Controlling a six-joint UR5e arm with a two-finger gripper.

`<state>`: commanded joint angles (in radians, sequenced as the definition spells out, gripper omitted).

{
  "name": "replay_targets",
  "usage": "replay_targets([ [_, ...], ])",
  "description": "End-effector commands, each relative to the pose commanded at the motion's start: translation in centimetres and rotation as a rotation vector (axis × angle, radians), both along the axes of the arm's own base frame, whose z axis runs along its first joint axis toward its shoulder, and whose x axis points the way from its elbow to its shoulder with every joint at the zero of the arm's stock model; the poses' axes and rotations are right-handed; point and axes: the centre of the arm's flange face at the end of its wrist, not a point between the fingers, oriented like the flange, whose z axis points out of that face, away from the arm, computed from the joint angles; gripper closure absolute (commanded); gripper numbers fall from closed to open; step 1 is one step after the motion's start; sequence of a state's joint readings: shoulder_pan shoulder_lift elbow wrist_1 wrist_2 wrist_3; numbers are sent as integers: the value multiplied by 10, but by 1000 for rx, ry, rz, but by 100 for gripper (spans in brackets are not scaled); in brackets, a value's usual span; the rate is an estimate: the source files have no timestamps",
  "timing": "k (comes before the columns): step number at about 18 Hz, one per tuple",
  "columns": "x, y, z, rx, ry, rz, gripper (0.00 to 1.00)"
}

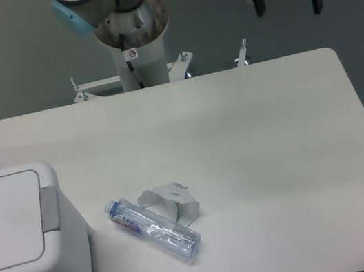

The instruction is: Open the trash can

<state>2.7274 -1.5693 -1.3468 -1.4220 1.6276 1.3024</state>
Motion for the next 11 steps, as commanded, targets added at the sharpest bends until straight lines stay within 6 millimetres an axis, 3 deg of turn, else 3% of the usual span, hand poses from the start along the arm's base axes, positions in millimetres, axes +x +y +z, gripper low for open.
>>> replay_targets([
  [11,1,12,4,178,-63,202,0],
])
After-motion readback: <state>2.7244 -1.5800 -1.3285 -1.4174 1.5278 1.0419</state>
